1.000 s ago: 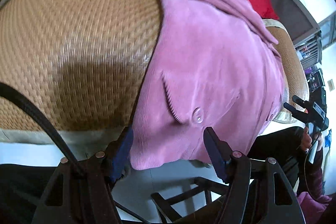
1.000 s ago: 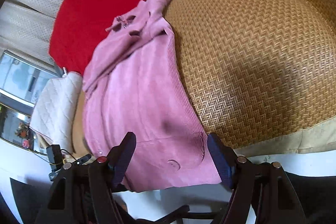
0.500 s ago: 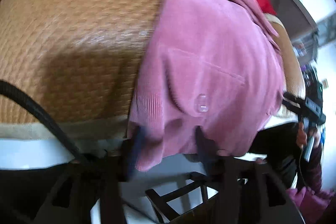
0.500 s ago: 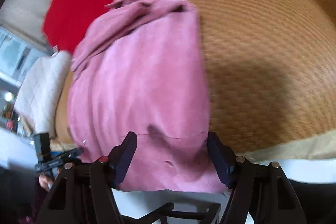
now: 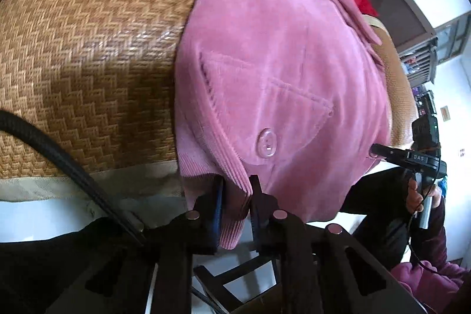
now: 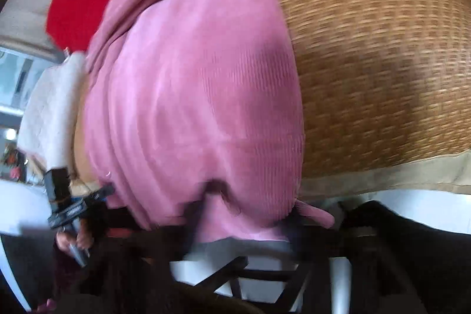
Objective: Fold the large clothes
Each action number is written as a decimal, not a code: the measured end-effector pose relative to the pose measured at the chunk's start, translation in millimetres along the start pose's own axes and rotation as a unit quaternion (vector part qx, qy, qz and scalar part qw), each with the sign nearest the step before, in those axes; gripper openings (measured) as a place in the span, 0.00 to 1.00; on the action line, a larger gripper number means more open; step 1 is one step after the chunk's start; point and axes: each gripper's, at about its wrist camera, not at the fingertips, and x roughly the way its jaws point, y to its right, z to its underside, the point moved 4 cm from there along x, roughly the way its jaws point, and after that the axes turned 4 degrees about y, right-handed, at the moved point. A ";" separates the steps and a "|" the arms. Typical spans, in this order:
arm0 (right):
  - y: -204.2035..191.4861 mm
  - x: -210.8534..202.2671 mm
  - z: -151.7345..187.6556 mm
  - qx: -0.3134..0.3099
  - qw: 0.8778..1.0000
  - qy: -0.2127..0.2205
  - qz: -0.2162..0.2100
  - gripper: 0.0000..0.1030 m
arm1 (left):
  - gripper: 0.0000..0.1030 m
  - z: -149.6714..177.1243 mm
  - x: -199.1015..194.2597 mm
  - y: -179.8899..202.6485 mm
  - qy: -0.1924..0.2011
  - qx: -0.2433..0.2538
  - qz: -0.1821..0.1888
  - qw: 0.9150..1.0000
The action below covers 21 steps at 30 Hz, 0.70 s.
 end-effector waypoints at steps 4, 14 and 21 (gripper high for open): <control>-6.9 1.8 0.4 -0.015 1.000 0.011 0.004 0.27 | 0.43 -1.7 7.4 8.7 -0.007 0.005 0.001 1.000; -50.9 0.6 -1.1 -0.063 0.998 0.024 -0.005 0.18 | 0.07 -5.4 -3.0 25.2 0.015 0.011 0.049 0.999; -88.3 -21.5 -44.5 -0.070 0.992 0.086 -0.055 0.17 | 0.07 -49.5 -56.1 57.1 0.106 0.024 0.131 0.985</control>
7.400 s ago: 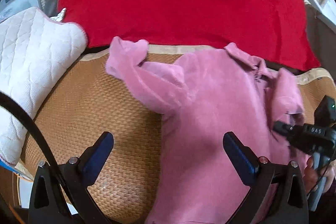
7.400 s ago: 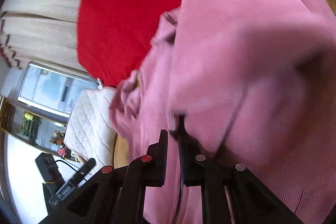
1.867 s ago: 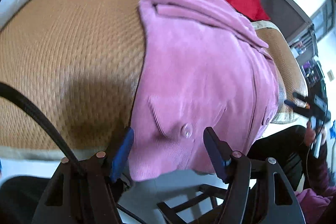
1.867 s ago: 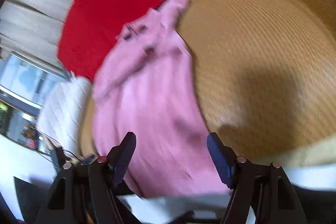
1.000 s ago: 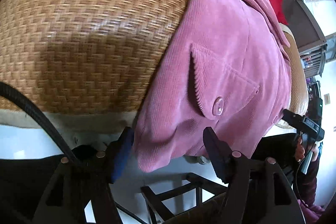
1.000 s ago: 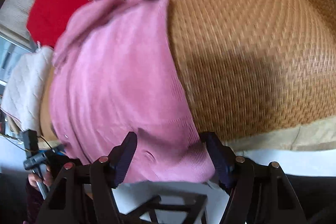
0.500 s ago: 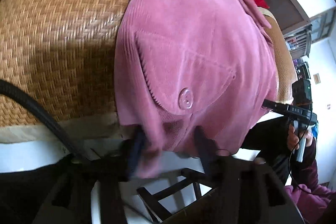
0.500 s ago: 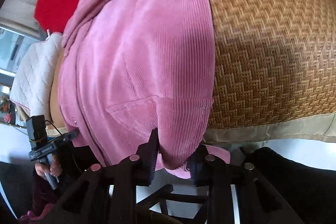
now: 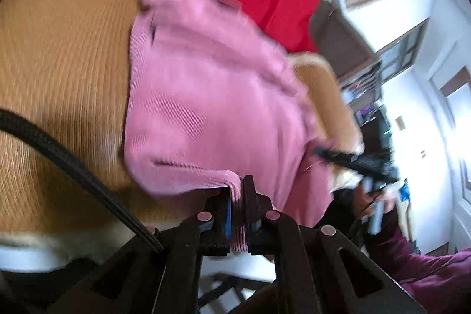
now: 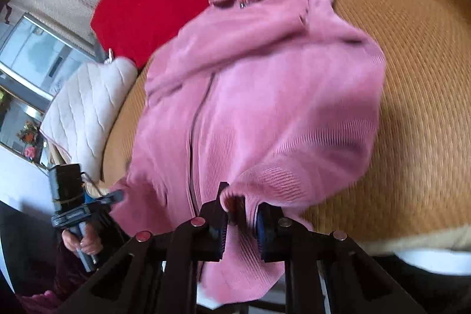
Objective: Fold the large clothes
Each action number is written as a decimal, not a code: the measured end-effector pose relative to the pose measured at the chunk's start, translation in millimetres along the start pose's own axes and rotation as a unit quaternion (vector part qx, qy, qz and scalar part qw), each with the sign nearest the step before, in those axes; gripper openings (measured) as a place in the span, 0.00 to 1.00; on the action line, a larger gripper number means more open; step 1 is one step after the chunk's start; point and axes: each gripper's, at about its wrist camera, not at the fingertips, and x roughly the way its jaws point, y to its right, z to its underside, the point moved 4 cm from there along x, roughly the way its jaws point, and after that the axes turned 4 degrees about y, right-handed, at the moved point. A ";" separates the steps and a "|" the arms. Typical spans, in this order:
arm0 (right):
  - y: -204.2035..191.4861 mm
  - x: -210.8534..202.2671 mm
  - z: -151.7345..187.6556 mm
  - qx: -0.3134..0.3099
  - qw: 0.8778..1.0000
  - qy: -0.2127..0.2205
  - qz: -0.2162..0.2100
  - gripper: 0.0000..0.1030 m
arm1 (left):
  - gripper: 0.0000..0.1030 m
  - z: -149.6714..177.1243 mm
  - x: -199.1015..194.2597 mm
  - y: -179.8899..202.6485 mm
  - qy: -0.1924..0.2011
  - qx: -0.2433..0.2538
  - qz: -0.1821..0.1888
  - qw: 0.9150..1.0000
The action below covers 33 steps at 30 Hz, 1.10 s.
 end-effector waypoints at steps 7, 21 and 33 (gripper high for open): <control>-10.4 6.2 -40.1 0.026 0.998 0.041 -0.043 0.16 | 0.07 -62.7 1.4 5.9 0.024 -0.002 0.013 1.000; 90.8 38.3 -245.9 0.214 0.958 0.176 -0.079 0.21 | 0.29 -284.4 72.2 -63.9 0.131 -0.068 -0.053 0.988; 130.5 26.7 -264.4 0.308 0.908 0.233 -0.165 0.31 | 0.69 -268.1 60.2 -95.8 0.257 -0.117 -0.092 0.955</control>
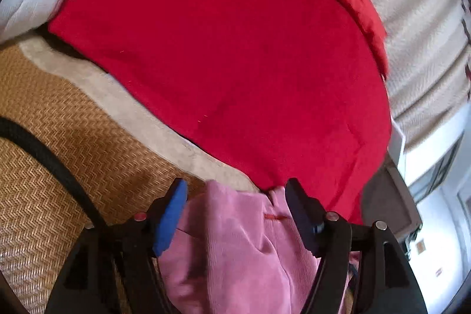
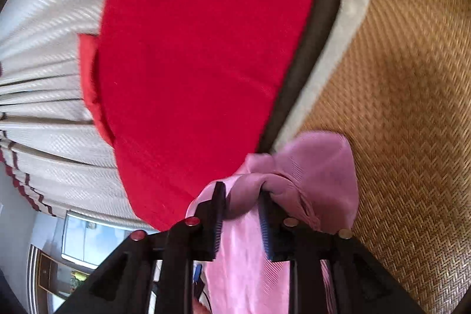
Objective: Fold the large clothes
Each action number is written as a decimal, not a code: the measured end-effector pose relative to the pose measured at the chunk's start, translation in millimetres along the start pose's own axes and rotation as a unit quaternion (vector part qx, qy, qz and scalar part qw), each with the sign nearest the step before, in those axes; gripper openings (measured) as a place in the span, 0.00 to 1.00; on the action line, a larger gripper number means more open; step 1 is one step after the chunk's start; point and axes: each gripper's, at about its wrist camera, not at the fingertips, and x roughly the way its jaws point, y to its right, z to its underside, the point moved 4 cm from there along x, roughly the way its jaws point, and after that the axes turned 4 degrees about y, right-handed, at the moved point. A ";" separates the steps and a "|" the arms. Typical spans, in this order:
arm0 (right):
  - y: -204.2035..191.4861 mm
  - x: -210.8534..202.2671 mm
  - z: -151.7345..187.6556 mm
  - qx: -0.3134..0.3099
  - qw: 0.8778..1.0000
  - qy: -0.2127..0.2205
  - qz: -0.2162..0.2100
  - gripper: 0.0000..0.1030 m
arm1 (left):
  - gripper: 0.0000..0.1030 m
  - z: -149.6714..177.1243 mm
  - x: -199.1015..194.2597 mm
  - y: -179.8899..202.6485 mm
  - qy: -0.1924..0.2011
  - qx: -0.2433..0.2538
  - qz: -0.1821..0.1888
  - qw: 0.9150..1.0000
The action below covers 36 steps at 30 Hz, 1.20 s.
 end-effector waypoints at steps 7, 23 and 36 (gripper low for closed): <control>-40.0 -53.5 -10.3 -0.104 0.990 0.100 -0.001 0.87 | 0.71 29.0 5.0 33.4 -0.056 0.055 -0.032 0.996; -25.9 51.4 63.4 -0.251 0.942 -0.086 0.205 0.38 | 0.75 62.1 36.2 -9.5 -0.146 0.134 -0.169 0.966; -51.5 113.4 170.2 -0.343 0.905 -0.215 0.134 0.43 | 0.77 87.2 31.8 15.6 -0.156 0.221 -0.167 0.948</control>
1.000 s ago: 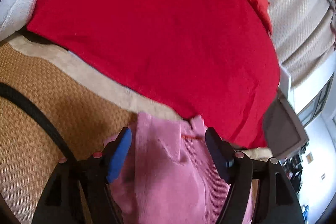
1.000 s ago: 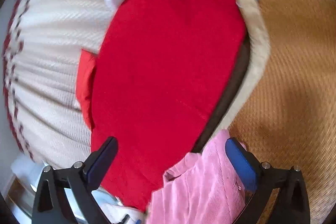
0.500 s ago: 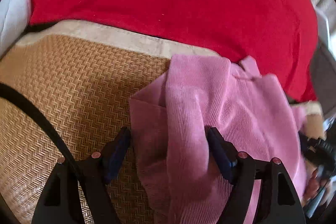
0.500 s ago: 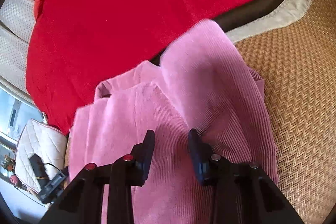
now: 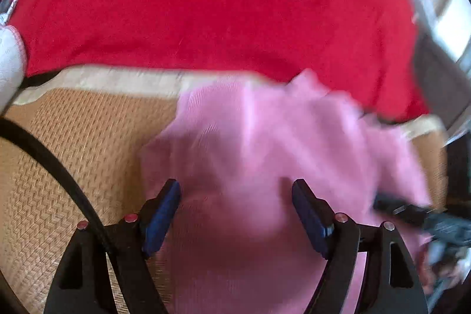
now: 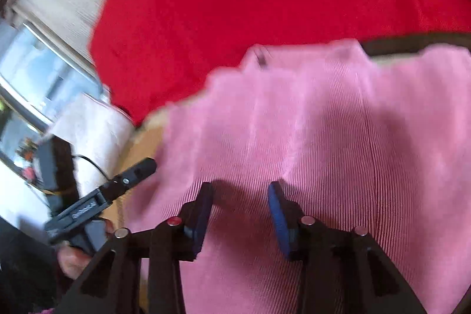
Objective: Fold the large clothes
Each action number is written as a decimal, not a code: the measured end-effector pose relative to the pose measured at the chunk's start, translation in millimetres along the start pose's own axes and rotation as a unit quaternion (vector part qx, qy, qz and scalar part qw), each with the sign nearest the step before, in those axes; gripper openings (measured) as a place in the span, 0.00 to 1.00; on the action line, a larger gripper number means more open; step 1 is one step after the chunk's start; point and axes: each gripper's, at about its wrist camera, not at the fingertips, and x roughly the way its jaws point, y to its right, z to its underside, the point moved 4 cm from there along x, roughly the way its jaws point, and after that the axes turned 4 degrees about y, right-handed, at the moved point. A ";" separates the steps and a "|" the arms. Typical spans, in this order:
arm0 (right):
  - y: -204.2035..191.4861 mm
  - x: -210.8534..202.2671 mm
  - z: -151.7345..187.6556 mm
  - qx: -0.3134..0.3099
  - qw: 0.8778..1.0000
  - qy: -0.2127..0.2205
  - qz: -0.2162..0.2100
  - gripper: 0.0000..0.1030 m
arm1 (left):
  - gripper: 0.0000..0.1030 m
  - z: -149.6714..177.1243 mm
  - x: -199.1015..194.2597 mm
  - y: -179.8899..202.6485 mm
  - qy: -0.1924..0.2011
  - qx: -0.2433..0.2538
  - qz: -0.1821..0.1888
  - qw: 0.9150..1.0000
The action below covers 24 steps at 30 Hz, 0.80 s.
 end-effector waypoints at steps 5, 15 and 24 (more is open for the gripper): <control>13.3 -15.9 -2.3 0.011 1.000 0.024 -0.009 0.43 | 0.78 -2.2 -3.4 -13.8 -0.009 -0.036 0.021 0.999; 88.5 -43.3 -12.9 0.107 0.989 0.064 0.082 0.55 | 0.78 -0.3 3.2 -14.3 -0.023 -0.023 -0.003 0.999; 89.2 -102.3 -20.4 0.107 0.979 0.136 0.108 0.55 | 0.78 -9.1 -47.7 -8.2 0.035 0.003 0.025 0.999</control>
